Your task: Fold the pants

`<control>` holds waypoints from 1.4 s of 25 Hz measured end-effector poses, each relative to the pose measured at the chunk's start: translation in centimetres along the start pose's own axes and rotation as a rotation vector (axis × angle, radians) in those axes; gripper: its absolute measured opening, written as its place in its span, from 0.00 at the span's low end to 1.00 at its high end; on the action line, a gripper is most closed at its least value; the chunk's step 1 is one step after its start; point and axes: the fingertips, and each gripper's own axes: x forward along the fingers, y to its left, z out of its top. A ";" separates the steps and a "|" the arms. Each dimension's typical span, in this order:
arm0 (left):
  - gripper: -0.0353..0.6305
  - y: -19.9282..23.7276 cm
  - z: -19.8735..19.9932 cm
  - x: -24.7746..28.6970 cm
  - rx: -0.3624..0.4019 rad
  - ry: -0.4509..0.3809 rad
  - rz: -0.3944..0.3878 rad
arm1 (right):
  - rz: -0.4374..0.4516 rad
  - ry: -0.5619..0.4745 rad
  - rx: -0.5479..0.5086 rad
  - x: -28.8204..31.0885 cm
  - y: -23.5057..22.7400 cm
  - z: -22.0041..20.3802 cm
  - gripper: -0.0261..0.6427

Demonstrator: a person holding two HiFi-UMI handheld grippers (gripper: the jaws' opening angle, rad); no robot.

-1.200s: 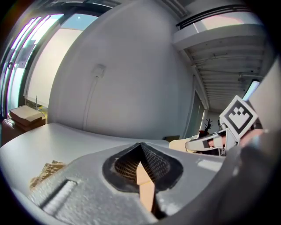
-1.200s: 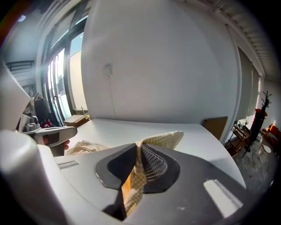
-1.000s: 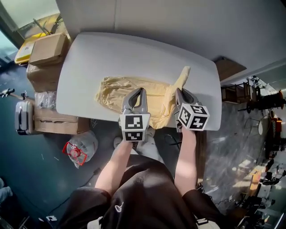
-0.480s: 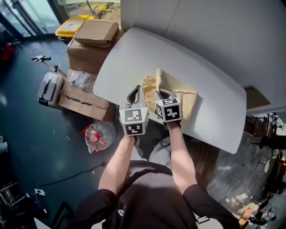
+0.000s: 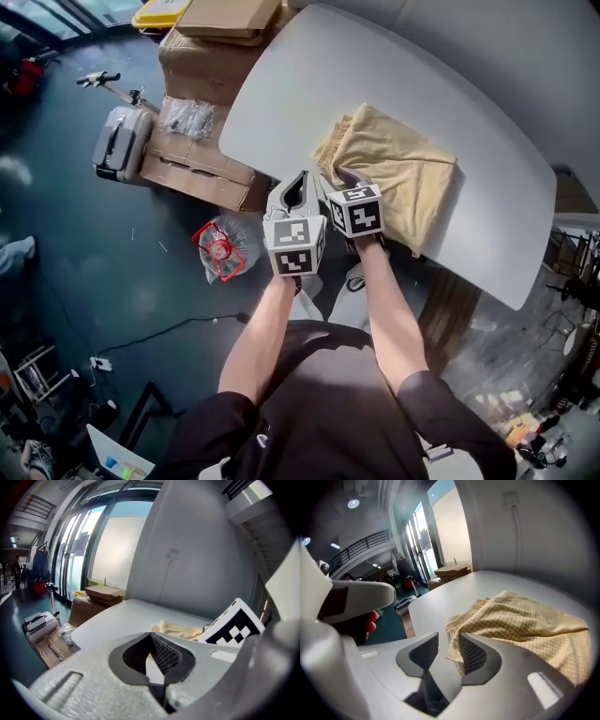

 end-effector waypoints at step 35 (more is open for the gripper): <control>0.06 -21.3 15.8 -4.7 0.359 -0.371 -0.431 | -0.525 -0.878 0.092 -36.0 -10.0 9.3 0.05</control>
